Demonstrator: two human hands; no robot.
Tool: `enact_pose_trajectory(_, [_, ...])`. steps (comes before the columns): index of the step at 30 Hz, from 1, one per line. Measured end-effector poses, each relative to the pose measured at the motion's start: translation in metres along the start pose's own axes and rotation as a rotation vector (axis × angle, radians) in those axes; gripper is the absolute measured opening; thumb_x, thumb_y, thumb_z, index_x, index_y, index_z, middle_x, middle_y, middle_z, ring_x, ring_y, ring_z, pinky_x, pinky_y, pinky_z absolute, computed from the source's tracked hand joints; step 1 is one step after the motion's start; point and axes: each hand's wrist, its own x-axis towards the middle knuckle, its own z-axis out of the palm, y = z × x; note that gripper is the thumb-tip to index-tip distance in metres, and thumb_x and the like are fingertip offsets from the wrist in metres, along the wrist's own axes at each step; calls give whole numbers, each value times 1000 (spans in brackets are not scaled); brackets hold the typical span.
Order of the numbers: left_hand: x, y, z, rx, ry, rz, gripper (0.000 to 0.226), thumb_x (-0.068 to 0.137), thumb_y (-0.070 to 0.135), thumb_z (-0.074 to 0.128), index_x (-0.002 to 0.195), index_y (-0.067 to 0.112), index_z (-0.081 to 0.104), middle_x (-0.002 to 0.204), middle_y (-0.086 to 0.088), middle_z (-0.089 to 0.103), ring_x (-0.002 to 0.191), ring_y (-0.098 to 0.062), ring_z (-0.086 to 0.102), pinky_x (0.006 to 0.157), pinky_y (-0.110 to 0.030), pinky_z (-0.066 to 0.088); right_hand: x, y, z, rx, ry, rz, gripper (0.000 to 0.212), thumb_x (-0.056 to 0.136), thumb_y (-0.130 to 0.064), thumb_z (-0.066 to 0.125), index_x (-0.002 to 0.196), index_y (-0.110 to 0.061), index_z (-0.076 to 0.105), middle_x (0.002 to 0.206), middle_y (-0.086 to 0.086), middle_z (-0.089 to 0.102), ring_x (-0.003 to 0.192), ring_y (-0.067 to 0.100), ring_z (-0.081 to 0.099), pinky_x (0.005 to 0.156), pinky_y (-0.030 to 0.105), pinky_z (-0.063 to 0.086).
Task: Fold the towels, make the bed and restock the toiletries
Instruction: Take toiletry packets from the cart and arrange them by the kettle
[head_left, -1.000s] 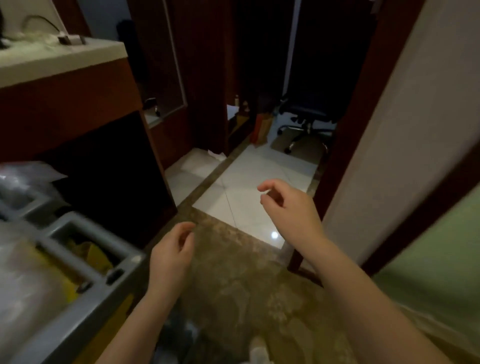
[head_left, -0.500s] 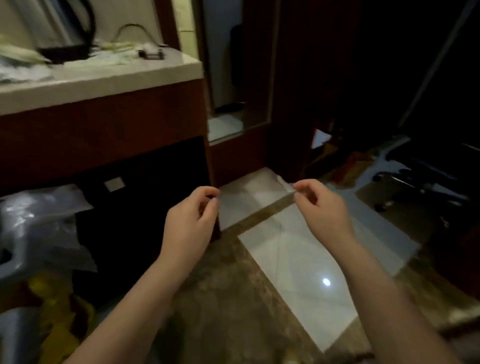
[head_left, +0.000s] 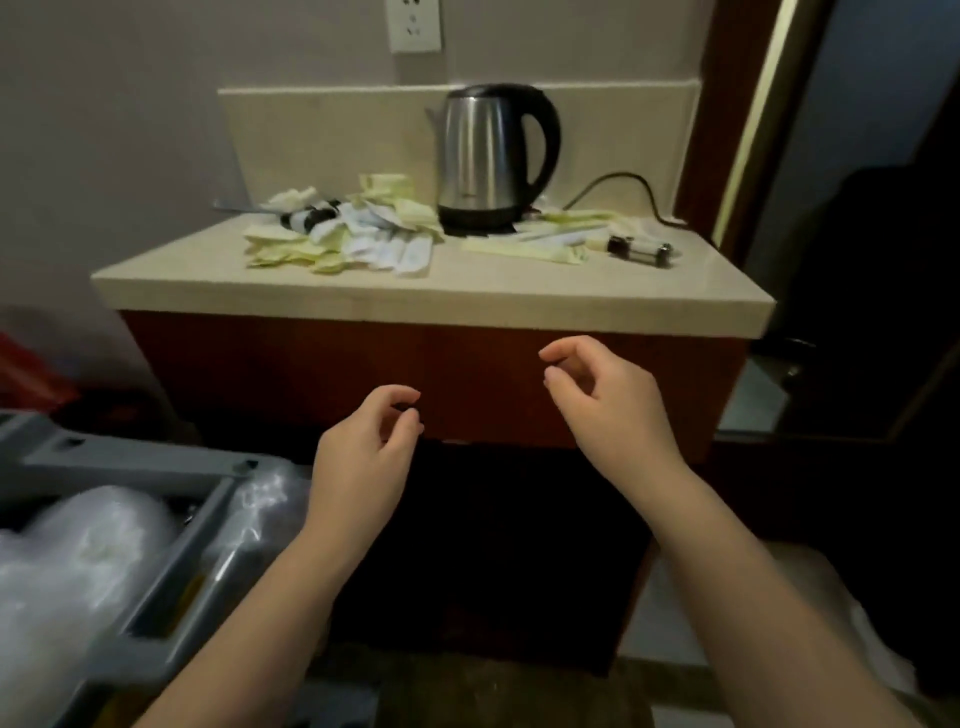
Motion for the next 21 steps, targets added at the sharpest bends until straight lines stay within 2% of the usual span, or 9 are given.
enact_pose_trajectory(2, [51,-4,6,29,31,61,17,93,20,54,106,29,61,82,13,67,85,-4,64,70,-15,43,47,8,16,-1,37,0,12,93,-25,54,97,-34,60,75,-15,59,62,-2,52,54,13,37])
enact_pose_trajectory(5, [120,3,6,102,49,143,21,93,24,53,113,28,60,89,12,67,85,-4,61,68,-17,40,110,10,33,4,44,28,13,95,-26,52,102,-31,61,77,-13,59,58,2,52,52,17,39])
enact_pose_trajectory(7, [160,4,4,187,96,210,27,94,25,52,121,26,57,101,10,62,91,-6,57,72,-20,38,145,5,43,-18,36,14,16,95,-27,51,108,-29,60,83,-14,59,68,1,53,57,18,41])
enact_pose_trajectory(10, [213,-4,-2,393,194,287,40,92,32,53,132,24,50,129,-1,49,119,-19,44,93,-33,37,192,-9,58,-82,-52,-24,29,94,-34,52,122,-30,54,109,-12,58,97,4,54,82,26,48])
enact_pose_trajectory(11, [230,-9,-5,473,205,260,46,92,38,52,135,27,47,138,-5,41,127,-24,37,100,-41,34,207,-14,65,-116,-103,-32,37,93,-40,52,129,-32,48,122,-10,54,108,7,52,89,28,45])
enact_pose_trajectory(13, [266,-19,-11,607,181,115,56,91,51,47,142,32,36,152,-9,24,139,-30,20,109,-51,23,239,-25,84,-150,-220,-9,57,91,-51,51,142,-32,33,143,-4,39,126,14,43,93,30,36])
enact_pose_trajectory(16, [314,-35,-19,668,98,-125,70,88,68,34,149,36,17,158,-10,3,145,-35,2,113,-58,13,286,-37,124,-29,-355,172,77,90,-59,47,151,-31,10,155,3,20,135,26,34,94,36,34])
enact_pose_trajectory(19, [342,-45,-16,648,14,-223,78,84,76,28,149,39,6,159,-13,-2,144,-40,5,114,-58,16,322,-43,161,-16,-345,295,82,89,-61,46,151,-31,1,157,8,12,136,33,32,99,42,34])
enact_pose_trajectory(21, [354,-48,-12,666,-32,-257,81,82,80,25,149,40,3,159,-16,0,142,-41,16,111,-56,22,341,-45,180,-66,-331,313,83,89,-61,46,151,-32,0,156,11,11,135,35,32,99,42,35])
